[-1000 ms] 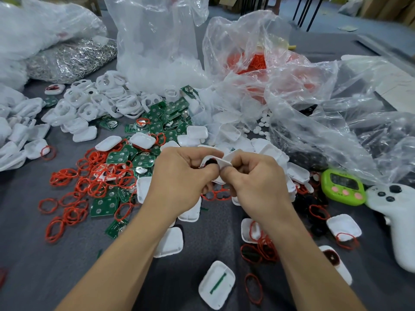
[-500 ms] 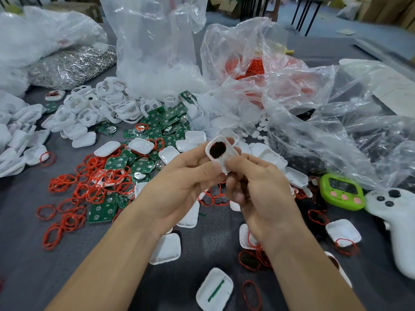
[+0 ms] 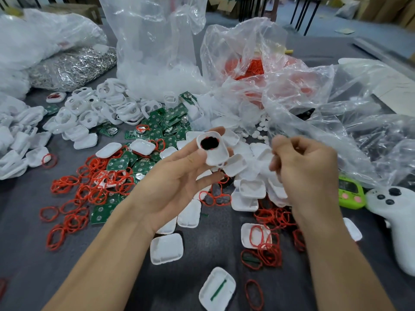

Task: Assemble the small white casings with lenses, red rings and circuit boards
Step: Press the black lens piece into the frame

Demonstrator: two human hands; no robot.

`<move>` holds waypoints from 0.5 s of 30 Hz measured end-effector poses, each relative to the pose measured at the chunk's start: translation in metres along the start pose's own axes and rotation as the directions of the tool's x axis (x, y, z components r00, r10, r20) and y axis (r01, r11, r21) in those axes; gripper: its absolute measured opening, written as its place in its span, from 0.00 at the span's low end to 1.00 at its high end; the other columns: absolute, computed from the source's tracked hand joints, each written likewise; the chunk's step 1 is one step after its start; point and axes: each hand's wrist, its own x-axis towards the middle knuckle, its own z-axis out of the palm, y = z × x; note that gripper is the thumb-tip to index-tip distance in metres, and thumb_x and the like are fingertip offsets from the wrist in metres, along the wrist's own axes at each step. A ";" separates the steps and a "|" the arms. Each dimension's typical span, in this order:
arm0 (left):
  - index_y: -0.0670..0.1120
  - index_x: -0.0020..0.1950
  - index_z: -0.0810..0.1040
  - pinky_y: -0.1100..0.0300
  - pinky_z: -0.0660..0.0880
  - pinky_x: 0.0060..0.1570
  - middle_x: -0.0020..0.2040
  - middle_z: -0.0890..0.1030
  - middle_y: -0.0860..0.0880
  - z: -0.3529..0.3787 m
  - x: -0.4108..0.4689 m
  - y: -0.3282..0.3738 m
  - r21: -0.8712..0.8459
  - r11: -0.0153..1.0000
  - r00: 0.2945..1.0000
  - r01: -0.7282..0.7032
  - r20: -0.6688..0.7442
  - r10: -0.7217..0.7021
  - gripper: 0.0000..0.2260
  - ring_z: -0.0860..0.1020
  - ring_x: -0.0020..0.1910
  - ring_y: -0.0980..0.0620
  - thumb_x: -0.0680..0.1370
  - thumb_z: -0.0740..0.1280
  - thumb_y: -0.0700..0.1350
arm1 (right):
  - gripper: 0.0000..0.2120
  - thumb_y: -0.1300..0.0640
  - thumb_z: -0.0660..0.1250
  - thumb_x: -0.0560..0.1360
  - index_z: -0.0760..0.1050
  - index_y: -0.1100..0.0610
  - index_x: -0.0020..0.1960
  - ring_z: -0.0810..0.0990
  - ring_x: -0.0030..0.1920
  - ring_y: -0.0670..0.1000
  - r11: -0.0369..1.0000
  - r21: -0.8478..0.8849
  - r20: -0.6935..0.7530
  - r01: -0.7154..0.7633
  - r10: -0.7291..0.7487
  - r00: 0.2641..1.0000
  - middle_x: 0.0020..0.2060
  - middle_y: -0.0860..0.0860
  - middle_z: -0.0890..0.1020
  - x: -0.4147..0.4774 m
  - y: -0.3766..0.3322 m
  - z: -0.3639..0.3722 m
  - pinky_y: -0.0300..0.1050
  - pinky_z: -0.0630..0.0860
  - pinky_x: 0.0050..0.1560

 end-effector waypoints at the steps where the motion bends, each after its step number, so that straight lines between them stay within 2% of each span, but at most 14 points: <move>1: 0.50 0.71 0.79 0.53 0.79 0.61 0.62 0.84 0.45 -0.001 0.001 0.001 -0.025 1.000 1.000 0.008 -0.006 -0.008 0.21 0.83 0.58 0.49 0.76 0.69 0.48 | 0.12 0.48 0.70 0.76 0.81 0.50 0.35 0.77 0.26 0.43 0.990 -0.131 -0.045 0.057 -0.063 0.997 0.28 0.46 0.83 0.009 0.002 -0.004 0.45 0.73 0.33; 2: 0.50 0.71 0.79 0.53 0.80 0.61 0.60 0.84 0.45 -0.002 0.001 0.003 -0.040 0.999 1.000 0.017 -0.012 -0.018 0.22 0.83 0.57 0.48 0.76 0.69 0.49 | 0.09 0.52 0.70 0.76 0.82 0.47 0.37 0.79 0.29 0.41 0.962 -0.253 -0.028 0.097 -0.108 0.994 0.30 0.43 0.83 0.017 0.002 -0.005 0.43 0.75 0.35; 4: 0.51 0.71 0.79 0.53 0.80 0.60 0.58 0.84 0.45 -0.003 0.003 0.004 -0.057 0.998 0.999 0.033 -0.020 -0.034 0.21 0.83 0.56 0.48 0.78 0.68 0.49 | 0.08 0.59 0.70 0.76 0.85 0.46 0.44 0.82 0.39 0.42 0.889 -0.434 0.149 0.149 -0.092 0.984 0.38 0.40 0.85 0.031 -0.003 -0.001 0.40 0.80 0.42; 6: 0.51 0.71 0.79 0.53 0.80 0.60 0.57 0.84 0.44 -0.005 0.004 0.005 -0.070 0.997 0.999 0.037 -0.028 -0.039 0.19 0.83 0.55 0.47 0.80 0.65 0.48 | 0.12 0.62 0.69 0.76 0.86 0.48 0.54 0.84 0.47 0.49 0.816 -0.544 0.329 0.194 -0.006 0.944 0.50 0.47 0.87 0.043 -0.006 0.007 0.43 0.80 0.52; 8: 0.50 0.71 0.79 0.53 0.80 0.59 0.58 0.84 0.44 -0.007 0.004 0.004 -0.081 0.996 0.998 0.038 -0.041 -0.041 0.19 0.84 0.55 0.47 0.80 0.65 0.48 | 0.17 0.63 0.67 0.76 0.83 0.48 0.60 0.81 0.51 0.51 0.746 -0.613 0.432 0.259 0.042 0.901 0.56 0.51 0.85 0.052 -0.010 0.014 0.42 0.77 0.52; 11: 0.48 0.70 0.80 0.55 0.81 0.54 0.58 0.84 0.43 -0.012 0.005 0.006 -0.128 0.991 0.997 0.026 -0.075 -0.036 0.19 0.84 0.52 0.48 0.80 0.65 0.48 | 0.18 0.66 0.66 0.75 0.83 0.45 0.56 0.80 0.46 0.48 0.632 -0.701 0.497 0.330 0.102 0.862 0.48 0.46 0.83 0.061 -0.018 0.016 0.41 0.77 0.46; 13: 0.49 0.68 0.82 0.56 0.82 0.53 0.59 0.84 0.44 -0.015 0.005 0.007 -0.145 0.989 0.994 0.024 -0.099 -0.039 0.18 0.84 0.51 0.50 0.79 0.64 0.48 | 0.20 0.67 0.66 0.75 0.83 0.43 0.52 0.78 0.42 0.46 0.543 -0.757 0.481 0.363 0.087 0.872 0.41 0.41 0.78 0.063 -0.022 0.012 0.40 0.75 0.42; 15: 0.50 0.66 0.83 0.56 0.82 0.53 0.59 0.84 0.44 -0.018 0.005 0.008 -0.148 0.989 0.993 0.025 -0.110 -0.042 0.17 0.84 0.50 0.50 0.79 0.64 0.48 | 0.18 0.66 0.66 0.75 0.84 0.43 0.47 0.77 0.36 0.43 0.587 -0.727 0.462 0.355 0.037 0.886 0.40 0.41 0.80 0.061 -0.025 0.010 0.36 0.72 0.36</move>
